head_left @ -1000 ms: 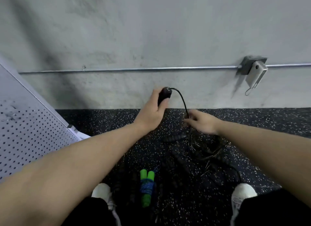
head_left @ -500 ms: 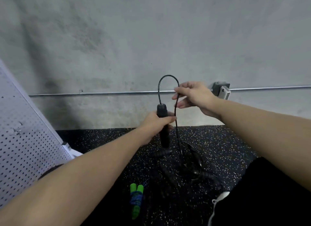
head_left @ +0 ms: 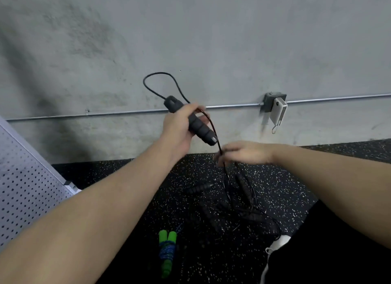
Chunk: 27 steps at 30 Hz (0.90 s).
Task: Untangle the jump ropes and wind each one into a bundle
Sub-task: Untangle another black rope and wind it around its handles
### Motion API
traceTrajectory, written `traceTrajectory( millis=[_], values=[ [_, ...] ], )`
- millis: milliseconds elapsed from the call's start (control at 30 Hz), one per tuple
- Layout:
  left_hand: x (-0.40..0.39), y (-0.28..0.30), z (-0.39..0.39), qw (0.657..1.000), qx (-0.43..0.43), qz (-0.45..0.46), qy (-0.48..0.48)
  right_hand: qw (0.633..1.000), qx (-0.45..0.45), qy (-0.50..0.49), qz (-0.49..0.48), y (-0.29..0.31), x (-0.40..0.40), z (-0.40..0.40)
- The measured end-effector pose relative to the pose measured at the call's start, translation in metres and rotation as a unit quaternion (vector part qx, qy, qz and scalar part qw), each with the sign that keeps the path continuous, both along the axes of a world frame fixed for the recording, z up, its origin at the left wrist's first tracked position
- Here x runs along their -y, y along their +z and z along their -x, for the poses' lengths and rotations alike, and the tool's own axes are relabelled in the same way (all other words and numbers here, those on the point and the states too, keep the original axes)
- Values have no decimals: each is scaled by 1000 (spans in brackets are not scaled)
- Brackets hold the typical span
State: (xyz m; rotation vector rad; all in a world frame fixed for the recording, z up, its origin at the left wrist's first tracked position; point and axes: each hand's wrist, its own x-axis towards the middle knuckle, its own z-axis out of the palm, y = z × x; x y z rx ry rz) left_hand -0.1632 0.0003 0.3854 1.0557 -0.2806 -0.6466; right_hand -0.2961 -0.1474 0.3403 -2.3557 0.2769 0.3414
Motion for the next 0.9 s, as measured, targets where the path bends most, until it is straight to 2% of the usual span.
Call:
traceTrajectory(
  millis=[67,100,233,367,467,600,733,900],
  values=[
    [6,0,-12,999,-29,15,5,995,-50,45,67,-13,6,-3],
    [9,-1,-18,999,-35,18,11,994,-53,36,86,-17,12,-6],
    [18,-16,-38,998,-42,11,49,986,13,-114,121,-14,46,-17],
    [30,-38,-32,992,31,-111,-48,960,131,-240,62,3,65,-19],
    [50,-55,-16,971,89,-175,-134,944,180,-258,103,10,76,-26],
    [83,-72,8,954,134,-191,-190,948,198,-240,65,11,80,-32],
    [109,-79,21,961,100,-167,-195,933,229,-276,21,11,85,-26],
    [119,-86,38,949,116,-184,-229,915,265,-297,-70,18,85,-16]
  ],
)
